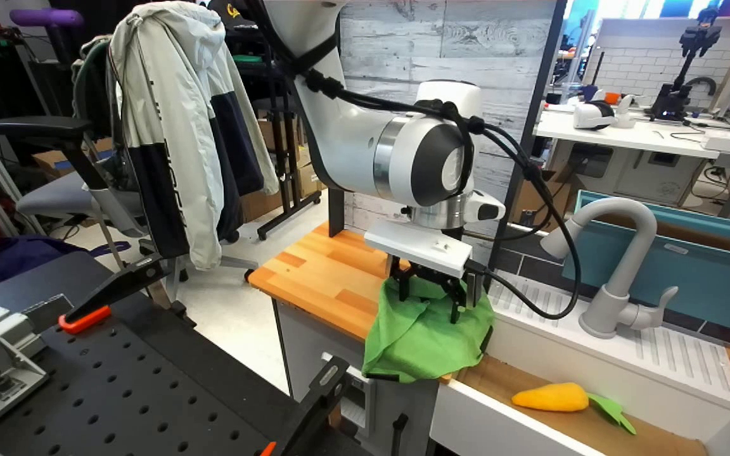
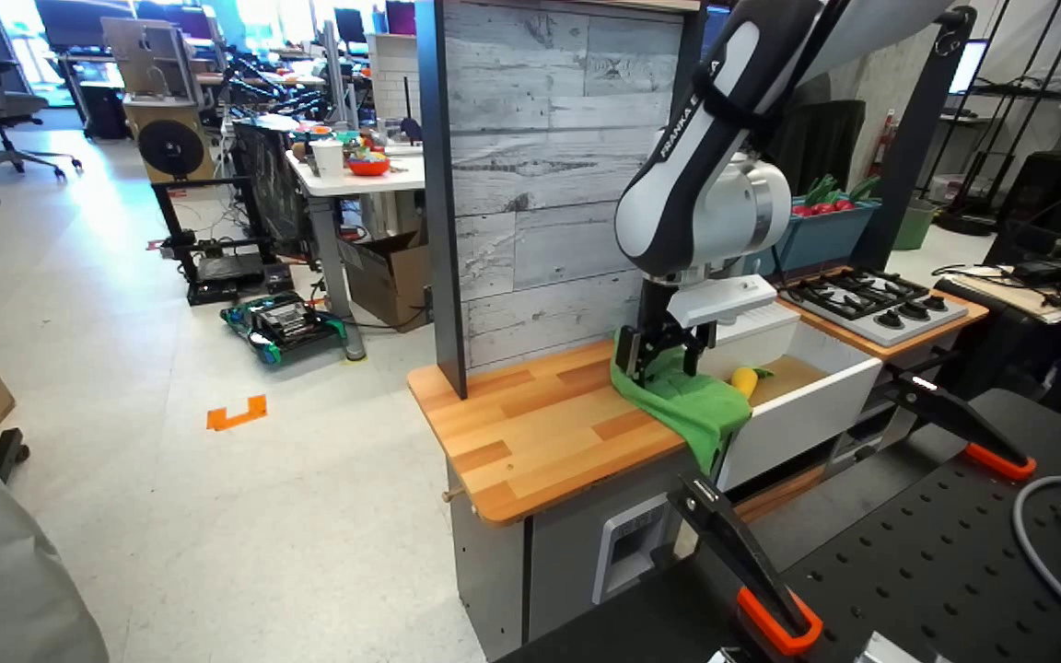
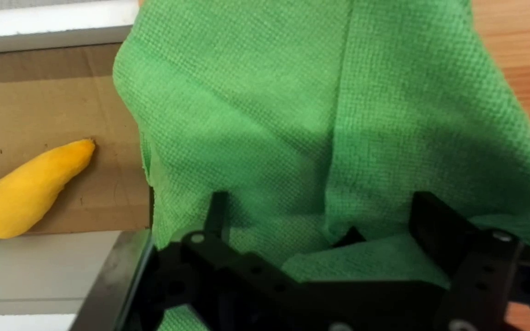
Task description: Move the green towel to the left
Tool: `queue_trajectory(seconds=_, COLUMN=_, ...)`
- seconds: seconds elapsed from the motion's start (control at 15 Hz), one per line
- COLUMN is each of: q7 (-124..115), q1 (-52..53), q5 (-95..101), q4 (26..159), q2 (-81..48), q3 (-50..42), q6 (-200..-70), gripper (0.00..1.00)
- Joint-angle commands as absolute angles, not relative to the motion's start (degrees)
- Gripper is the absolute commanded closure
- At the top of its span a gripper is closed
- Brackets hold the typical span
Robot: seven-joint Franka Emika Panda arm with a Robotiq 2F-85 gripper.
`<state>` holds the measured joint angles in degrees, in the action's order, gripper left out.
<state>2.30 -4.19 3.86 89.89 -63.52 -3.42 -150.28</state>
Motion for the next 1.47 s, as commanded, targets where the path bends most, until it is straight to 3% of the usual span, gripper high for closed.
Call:
queue_trajectory(seconds=0.0, q7=2.5, q1=-3.5, q5=4.0, q4=88.1, q2=-65.0, q3=-3.4, q6=-149.0, gripper=0.0)
queue_trajectory(seconds=1.4, q7=2.2, q1=4.9, q5=5.8, q4=79.7, q2=-71.4, q3=-2.9, q6=-142.1, gripper=0.0)
